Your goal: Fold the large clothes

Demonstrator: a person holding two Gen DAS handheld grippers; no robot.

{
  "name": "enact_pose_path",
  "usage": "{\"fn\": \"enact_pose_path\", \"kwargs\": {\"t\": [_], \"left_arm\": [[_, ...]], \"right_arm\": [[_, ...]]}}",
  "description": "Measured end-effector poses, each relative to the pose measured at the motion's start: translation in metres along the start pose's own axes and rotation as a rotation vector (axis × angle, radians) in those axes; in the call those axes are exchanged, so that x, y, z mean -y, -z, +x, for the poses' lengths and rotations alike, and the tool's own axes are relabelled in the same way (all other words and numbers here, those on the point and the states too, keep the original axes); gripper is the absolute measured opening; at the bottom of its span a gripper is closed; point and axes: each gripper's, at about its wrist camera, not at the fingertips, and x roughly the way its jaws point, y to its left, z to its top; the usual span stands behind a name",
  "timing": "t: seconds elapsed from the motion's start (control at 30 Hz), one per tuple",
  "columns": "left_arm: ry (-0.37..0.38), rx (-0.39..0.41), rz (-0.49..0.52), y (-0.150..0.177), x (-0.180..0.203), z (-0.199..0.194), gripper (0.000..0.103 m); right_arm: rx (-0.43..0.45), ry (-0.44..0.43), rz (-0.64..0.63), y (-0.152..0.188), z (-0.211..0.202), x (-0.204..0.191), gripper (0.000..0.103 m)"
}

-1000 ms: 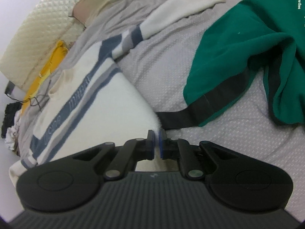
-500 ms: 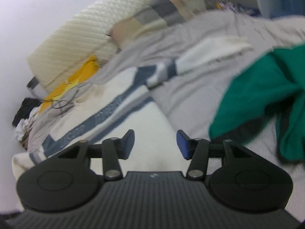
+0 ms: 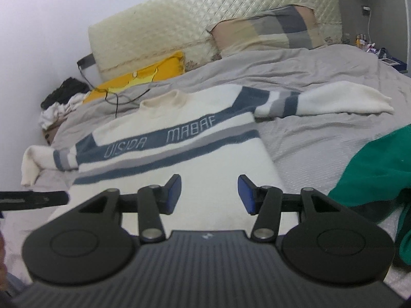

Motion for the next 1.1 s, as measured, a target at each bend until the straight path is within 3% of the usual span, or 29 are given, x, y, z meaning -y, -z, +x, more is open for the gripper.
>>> {"fn": "enact_pose_path", "kwargs": {"t": [0.3,0.5,0.63,0.77,0.93,1.1], "left_arm": [[-0.051,-0.044,0.05,0.017,-0.011,0.066,0.05],[-0.065,-0.122,0.051,0.028,-0.019,0.097,0.05],[-0.074,-0.13,0.073,0.032,-0.017,0.104,0.051],[-0.064,-0.115,0.061,0.033,-0.018,0.1,0.051],[-0.038,-0.095,0.005,0.032,-0.025,0.091,0.053],[-0.027,-0.067,-0.042,0.032,-0.028,0.081,0.054]], "right_arm": [[-0.153,-0.039,-0.058,0.016,0.053,-0.013,0.051],[-0.272,0.023,-0.088,0.029,0.086,-0.01,0.05],[-0.321,0.027,-0.059,0.034,0.095,-0.003,0.05],[-0.282,0.013,-0.018,0.029,0.085,-0.002,0.05],[-0.13,0.021,0.125,0.005,0.064,0.017,0.05],[-0.039,0.036,0.268,-0.019,0.069,0.042,0.05]]}}
